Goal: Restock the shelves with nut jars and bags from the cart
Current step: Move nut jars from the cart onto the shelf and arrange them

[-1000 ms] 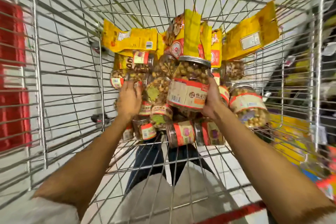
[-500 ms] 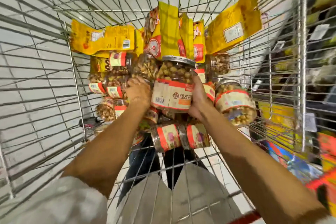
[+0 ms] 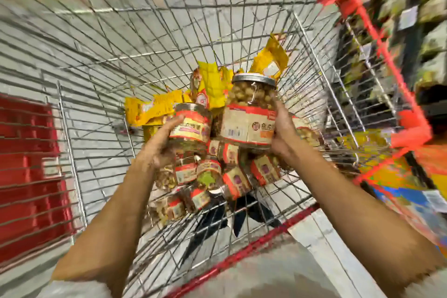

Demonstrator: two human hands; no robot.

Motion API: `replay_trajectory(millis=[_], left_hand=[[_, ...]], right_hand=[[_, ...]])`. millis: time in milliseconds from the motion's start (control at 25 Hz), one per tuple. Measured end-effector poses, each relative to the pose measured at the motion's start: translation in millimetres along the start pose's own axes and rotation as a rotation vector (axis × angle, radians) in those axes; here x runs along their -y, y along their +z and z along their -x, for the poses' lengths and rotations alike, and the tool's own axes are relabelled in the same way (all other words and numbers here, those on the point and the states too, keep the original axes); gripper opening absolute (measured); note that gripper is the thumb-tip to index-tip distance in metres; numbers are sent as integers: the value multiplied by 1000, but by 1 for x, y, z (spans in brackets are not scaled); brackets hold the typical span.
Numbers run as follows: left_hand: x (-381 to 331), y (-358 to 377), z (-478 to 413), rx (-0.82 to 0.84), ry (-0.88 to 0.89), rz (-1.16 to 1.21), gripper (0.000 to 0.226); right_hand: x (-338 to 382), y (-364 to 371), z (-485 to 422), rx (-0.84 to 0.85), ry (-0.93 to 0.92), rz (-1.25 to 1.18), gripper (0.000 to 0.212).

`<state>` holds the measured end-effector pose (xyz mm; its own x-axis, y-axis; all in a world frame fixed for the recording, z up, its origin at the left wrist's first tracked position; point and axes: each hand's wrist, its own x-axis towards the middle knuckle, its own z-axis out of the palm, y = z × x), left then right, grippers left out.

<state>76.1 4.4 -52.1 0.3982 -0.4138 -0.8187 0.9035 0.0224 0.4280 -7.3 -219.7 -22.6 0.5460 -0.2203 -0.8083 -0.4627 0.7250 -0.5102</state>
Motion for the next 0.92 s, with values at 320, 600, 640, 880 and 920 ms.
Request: replay_trajectory(millis=[320, 600, 640, 880, 920], left_hand=[[3, 170, 86, 630, 136, -141, 73], [105, 342, 116, 964, -13, -481, 91], [130, 367, 118, 981, -35, -507, 93], [251, 489, 104, 874, -13, -431, 64], [263, 505, 93, 832, 14, -413, 73]], right_hand=[[9, -98, 156, -1, -398, -537, 59], [-16, -251, 260, -204, -698, -842, 46], [-20, -277, 271, -255, -706, -866, 50], [-3, -418, 304, -405, -642, -846, 59], [5, -436, 304, -423, -632, -827, 56]])
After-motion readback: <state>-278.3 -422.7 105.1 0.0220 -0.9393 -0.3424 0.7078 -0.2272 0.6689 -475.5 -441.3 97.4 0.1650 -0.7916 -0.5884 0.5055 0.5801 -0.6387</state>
